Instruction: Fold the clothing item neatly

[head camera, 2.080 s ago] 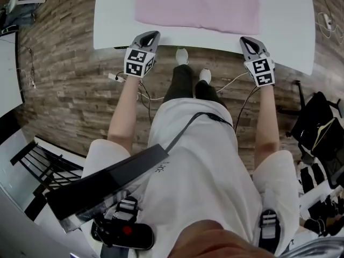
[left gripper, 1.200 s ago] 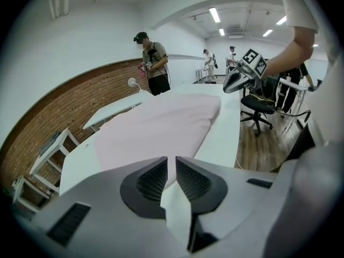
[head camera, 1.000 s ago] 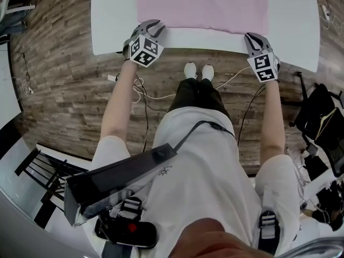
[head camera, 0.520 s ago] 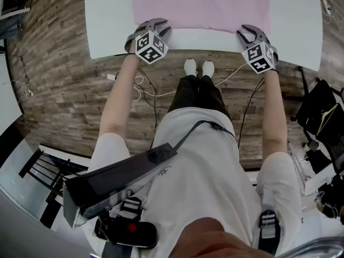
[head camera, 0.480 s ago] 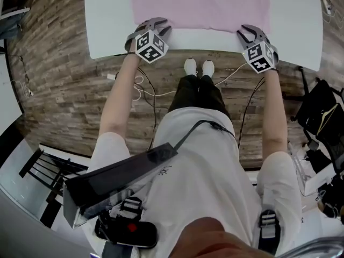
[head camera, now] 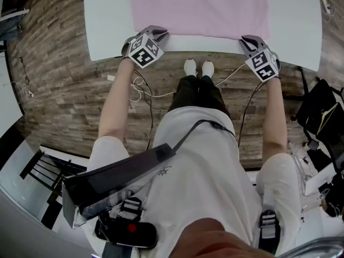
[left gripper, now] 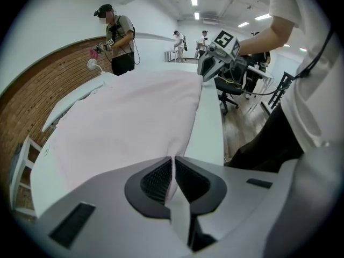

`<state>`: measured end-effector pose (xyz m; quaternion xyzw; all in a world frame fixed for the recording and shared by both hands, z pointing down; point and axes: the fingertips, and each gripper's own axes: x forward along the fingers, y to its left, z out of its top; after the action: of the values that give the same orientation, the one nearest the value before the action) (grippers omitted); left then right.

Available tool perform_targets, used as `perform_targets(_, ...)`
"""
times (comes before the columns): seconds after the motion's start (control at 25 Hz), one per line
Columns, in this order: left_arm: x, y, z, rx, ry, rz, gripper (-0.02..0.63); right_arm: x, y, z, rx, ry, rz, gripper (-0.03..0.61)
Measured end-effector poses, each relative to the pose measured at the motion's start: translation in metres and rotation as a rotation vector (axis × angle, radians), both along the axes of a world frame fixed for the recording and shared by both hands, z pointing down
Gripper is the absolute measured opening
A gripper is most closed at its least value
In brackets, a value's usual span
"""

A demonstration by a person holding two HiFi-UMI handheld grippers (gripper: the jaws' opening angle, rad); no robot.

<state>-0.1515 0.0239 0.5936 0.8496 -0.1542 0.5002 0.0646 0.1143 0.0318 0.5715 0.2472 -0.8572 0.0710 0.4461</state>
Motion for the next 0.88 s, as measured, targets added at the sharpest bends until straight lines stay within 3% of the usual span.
perform_targets(0.24,-0.001,0.047,-0.002,-0.074,0.045,0.009,0.023,0.002,0.040,0.002,-0.069,-0.002,0.005,0.023)
perform_targets(0.4,0.000,0.057,-0.001,-0.056,0.080,-0.009,0.025,0.006,0.048,0.000,-0.056,0.008,0.026,0.025)
perform_targets(0.52,0.002,0.049,-0.011,-0.060,0.185,-0.080,0.032,0.004,0.042,-0.005,-0.039,0.009,0.027,0.044)
perform_targets(0.76,0.011,0.036,-0.059,-0.149,0.417,-0.182,0.144,0.002,0.046,-0.022,-0.138,-0.104,0.056,0.172)
perform_targets(0.88,0.010,0.016,-0.075,-0.117,0.471,-0.200,0.161,-0.002,0.031,-0.040,-0.135,-0.189,0.092,0.177)
